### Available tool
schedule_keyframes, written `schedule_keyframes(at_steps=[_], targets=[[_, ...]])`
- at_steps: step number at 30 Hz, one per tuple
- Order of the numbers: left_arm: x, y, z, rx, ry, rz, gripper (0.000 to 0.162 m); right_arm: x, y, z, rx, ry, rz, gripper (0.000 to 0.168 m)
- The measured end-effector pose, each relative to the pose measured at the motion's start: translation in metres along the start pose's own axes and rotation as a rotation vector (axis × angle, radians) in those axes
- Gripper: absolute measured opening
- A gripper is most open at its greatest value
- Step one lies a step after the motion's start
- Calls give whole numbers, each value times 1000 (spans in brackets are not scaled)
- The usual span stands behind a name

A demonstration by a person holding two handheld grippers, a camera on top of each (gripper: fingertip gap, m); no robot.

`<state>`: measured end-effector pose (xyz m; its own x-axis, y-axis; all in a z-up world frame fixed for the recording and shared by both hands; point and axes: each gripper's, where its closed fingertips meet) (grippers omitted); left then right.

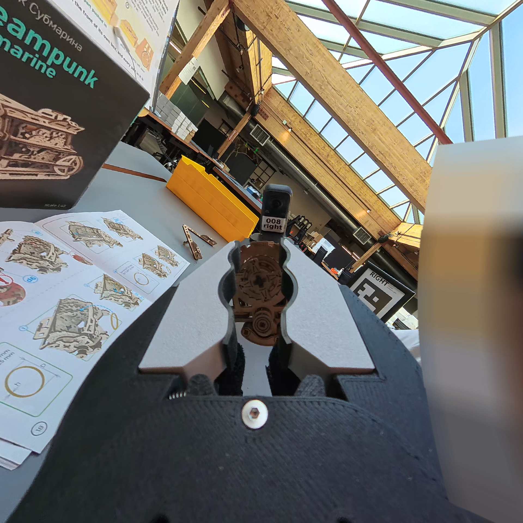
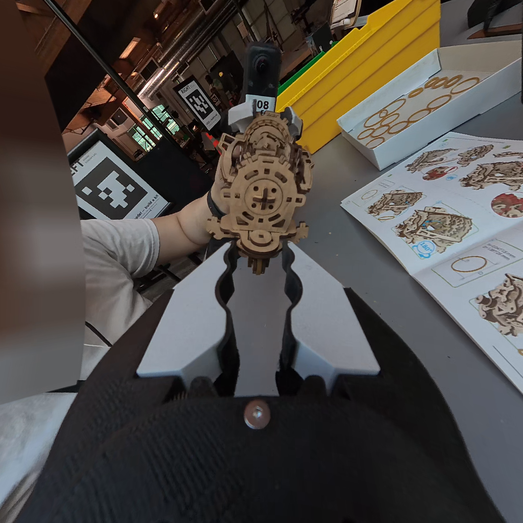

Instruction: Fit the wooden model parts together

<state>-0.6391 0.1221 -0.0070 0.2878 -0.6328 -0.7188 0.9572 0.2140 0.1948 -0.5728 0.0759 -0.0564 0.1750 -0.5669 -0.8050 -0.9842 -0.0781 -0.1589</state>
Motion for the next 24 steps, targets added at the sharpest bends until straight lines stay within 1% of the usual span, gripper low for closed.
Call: schedule_keyframes(at_steps=[7,13,20,24], targets=[[0,0,-1,-60,62,7,24,0,3,3,46,-13,0,31],[-1,-1,-3,-75,47,21,24,-2,2,4,66,-9,12,31],[-1,0,-3,-77,28,33,24,0,3,5,114,-71,-16,31],[0,0,-3,-82,26,31,24,1,3,6,84,-12,-12,31]])
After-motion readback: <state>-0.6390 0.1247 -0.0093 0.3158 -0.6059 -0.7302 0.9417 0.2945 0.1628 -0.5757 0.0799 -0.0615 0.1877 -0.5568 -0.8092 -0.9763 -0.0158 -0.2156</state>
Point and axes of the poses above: each gripper's, where its closed fingertips meet, y out along the fingers, x out of its underside, z = x × y across the jaws, and after that the axes turned 2 degrees about -z, right-handed
